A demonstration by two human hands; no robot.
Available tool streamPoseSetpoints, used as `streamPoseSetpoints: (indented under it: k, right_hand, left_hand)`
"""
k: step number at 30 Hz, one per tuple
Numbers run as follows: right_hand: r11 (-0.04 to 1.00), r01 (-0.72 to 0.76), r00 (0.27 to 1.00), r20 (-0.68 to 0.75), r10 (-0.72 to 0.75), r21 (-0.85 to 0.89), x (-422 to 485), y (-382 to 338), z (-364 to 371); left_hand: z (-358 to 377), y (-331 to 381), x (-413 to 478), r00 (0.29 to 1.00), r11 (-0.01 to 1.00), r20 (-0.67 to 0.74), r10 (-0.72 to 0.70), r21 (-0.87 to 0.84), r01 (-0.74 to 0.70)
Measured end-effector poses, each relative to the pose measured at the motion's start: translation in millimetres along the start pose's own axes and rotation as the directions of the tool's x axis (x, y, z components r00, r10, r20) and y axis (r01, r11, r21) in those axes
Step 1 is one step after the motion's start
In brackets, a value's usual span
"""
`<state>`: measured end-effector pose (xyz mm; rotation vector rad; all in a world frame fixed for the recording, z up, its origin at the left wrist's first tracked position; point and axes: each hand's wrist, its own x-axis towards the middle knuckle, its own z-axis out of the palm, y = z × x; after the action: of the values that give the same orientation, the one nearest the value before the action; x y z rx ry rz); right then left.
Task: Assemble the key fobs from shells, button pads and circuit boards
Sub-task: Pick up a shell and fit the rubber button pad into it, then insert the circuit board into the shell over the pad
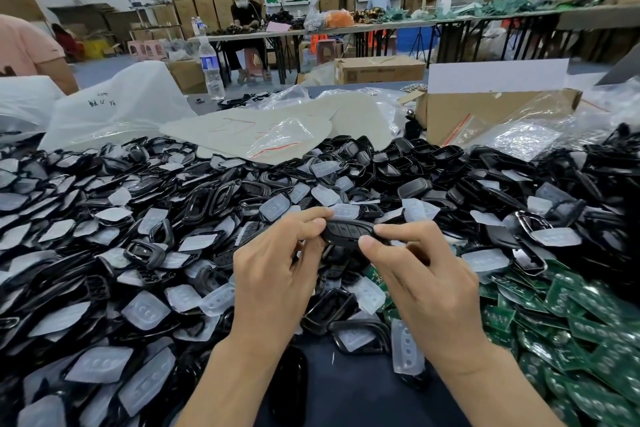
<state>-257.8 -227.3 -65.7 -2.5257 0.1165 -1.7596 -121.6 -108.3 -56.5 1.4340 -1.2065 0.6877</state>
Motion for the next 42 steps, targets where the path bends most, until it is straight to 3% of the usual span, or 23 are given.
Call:
streamPoseSetpoints:
  k: [11,16,24,28,33,36,38,39,42]
  right_hand:
    - [1.0,0.008,1.0,-0.015,-0.009,-0.015,1,0,-1]
    - [0.998,0.02,1.0,-0.006,-0.021,-0.06,1,0,-2]
    - [0.978,-0.103,0.991,-0.065,0.117,0.18,7,-7,-5]
    - [0.97,-0.123,0.987,-0.076,0.142,0.209,8,-10,-5]
    - [0.981,-0.048,0.993,-0.101,0.068,0.186,7,-9,-7]
    - [0.976,-0.074,0.993,-0.076,0.092,0.206,8,-10,-7]
    - [0.924,-0.256,0.963,-0.011,0.27,0.285,12,-15,-8]
    - [0.852,-0.397,0.912,0.042,0.408,0.341,15,-17,-8]
    - [0.425,-0.729,0.636,0.302,0.71,0.536,21,-18,-6]
  left_hand:
    - [-2,7,3,0.999,0.999,0.033,-0.033,-0.005,0.034]
    - [-4,7,6,0.995,0.994,0.06,0.083,0.062,-0.087]
    - [-3,7,6,0.995,0.994,0.0,0.098,0.055,-0.097]
    - [-4,7,6,0.991,0.989,-0.021,0.129,0.079,-0.127]
    - [-5,9,6,0.986,0.985,-0.039,0.162,0.072,-0.159]
    - [-5,10,6,0.994,0.994,0.019,0.109,0.021,-0.11]
    - [-4,13,8,0.99,0.996,0.116,-0.081,-0.027,0.085]
    - [-4,17,9,0.961,0.973,0.168,-0.219,-0.036,0.229]
    - [0,21,9,0.79,0.801,0.359,-0.496,-0.162,0.577]
